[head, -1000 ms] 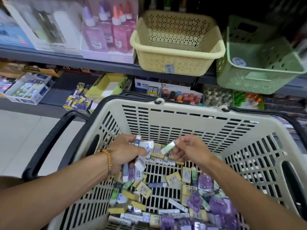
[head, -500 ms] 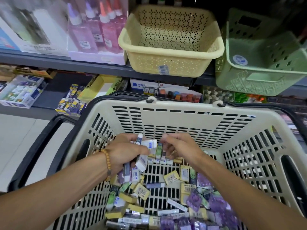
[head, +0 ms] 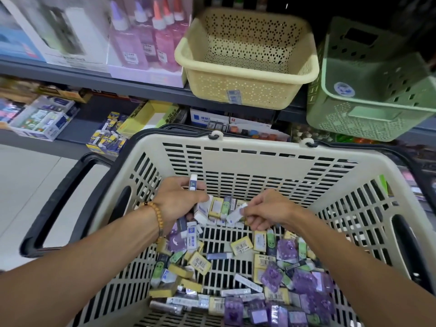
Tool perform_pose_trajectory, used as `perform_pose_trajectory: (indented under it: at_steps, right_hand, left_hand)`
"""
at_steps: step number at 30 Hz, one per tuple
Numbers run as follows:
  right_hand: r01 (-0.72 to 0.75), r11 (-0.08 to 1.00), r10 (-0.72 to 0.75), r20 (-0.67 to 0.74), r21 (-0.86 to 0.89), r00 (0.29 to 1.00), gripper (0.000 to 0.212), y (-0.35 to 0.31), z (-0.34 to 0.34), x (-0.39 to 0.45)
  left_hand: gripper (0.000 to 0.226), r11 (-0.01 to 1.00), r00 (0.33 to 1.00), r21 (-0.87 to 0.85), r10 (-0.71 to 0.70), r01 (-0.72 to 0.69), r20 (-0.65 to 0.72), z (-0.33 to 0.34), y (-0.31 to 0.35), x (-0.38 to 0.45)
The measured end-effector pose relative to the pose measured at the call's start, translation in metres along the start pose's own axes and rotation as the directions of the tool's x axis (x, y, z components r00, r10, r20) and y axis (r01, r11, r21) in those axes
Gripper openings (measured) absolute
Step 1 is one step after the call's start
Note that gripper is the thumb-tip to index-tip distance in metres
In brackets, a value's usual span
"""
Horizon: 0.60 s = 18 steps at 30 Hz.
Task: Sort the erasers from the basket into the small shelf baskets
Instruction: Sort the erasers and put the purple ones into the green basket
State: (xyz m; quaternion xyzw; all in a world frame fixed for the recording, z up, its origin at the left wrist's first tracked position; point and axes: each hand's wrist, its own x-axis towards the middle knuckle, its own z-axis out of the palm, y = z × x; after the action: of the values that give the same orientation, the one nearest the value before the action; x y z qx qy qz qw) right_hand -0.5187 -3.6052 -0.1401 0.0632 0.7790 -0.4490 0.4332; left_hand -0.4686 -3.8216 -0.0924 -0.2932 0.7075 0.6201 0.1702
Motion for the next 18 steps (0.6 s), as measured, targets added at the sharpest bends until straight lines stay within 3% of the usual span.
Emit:
perform_pose_trajectory:
  at_steps: [5,8,12,16,18]
  right_hand:
    - [0.010,0.973,0.036,-0.193,0.233,0.980,0.005,0.005,0.022,0.015]
    - [0.085,0.987,-0.041,-0.295,0.139,0.955,0.021,0.004,0.023,0.006]
    - [0.194,0.970,-0.177,-0.120,0.148,0.977,0.022,-0.015,0.036,-0.017]
    - [0.171,0.923,-0.190,0.019,0.345,0.982,0.046,-0.031,0.053,-0.030]
    - [0.160,0.918,-0.204,0.086,0.362,0.975,0.039,-0.036,0.056,-0.035]
  left_hand:
    - [0.014,0.999,0.999,-0.054,-0.007,0.005,-0.038,0.006,-0.004,-0.001]
    - [0.010,0.988,0.997,-0.149,-0.051,0.041,-0.066,0.006,-0.003,0.000]
    - [0.010,0.944,0.994,-0.322,-0.093,0.068,-0.063,0.008,0.007,0.003]
    - [0.007,0.951,0.998,-0.308,0.004,-0.025,-0.068,0.009,0.007,0.003]
    - [0.007,0.954,0.997,-0.296,0.037,-0.054,-0.064,0.009,0.003,0.000]
